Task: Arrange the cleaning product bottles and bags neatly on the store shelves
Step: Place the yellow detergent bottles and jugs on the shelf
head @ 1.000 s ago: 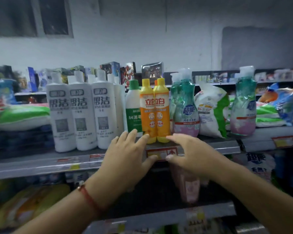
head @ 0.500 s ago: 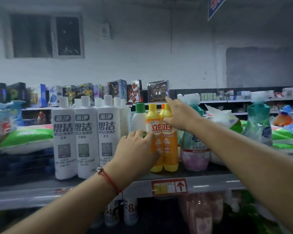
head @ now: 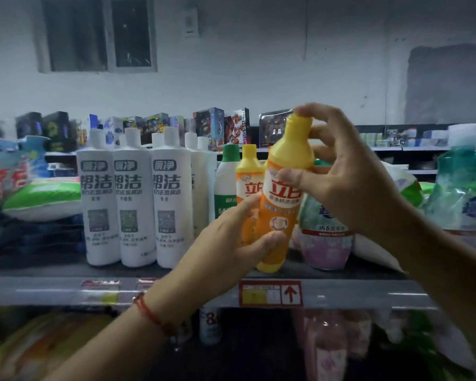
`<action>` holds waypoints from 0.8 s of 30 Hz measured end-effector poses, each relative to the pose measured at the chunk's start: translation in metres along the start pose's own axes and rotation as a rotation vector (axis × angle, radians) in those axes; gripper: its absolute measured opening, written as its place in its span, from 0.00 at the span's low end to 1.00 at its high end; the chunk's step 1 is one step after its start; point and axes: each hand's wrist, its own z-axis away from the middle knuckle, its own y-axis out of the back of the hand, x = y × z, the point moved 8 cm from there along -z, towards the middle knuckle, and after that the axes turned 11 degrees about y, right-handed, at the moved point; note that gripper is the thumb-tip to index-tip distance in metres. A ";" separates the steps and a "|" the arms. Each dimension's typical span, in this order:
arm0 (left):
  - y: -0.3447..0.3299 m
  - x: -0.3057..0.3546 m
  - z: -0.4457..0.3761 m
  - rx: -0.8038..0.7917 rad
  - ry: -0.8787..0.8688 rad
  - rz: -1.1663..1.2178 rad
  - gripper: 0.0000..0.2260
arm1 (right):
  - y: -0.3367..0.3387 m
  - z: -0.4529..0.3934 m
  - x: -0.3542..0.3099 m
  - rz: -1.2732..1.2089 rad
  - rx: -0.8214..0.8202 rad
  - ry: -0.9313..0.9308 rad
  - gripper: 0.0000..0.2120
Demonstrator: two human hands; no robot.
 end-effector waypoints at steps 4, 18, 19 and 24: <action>-0.004 -0.005 0.037 0.065 0.027 0.363 0.24 | -0.023 0.024 -0.009 -0.425 0.081 -0.112 0.33; 0.040 -0.201 0.262 0.488 0.731 0.935 0.27 | -0.345 0.261 -0.073 -1.289 -0.656 -0.873 0.49; 0.051 -0.215 0.283 0.543 0.742 0.960 0.30 | -0.361 0.271 -0.086 -1.213 -0.710 -0.876 0.49; 0.123 -0.277 0.393 0.770 0.801 0.928 0.26 | -0.438 0.289 -0.160 -0.798 -0.949 -0.752 0.39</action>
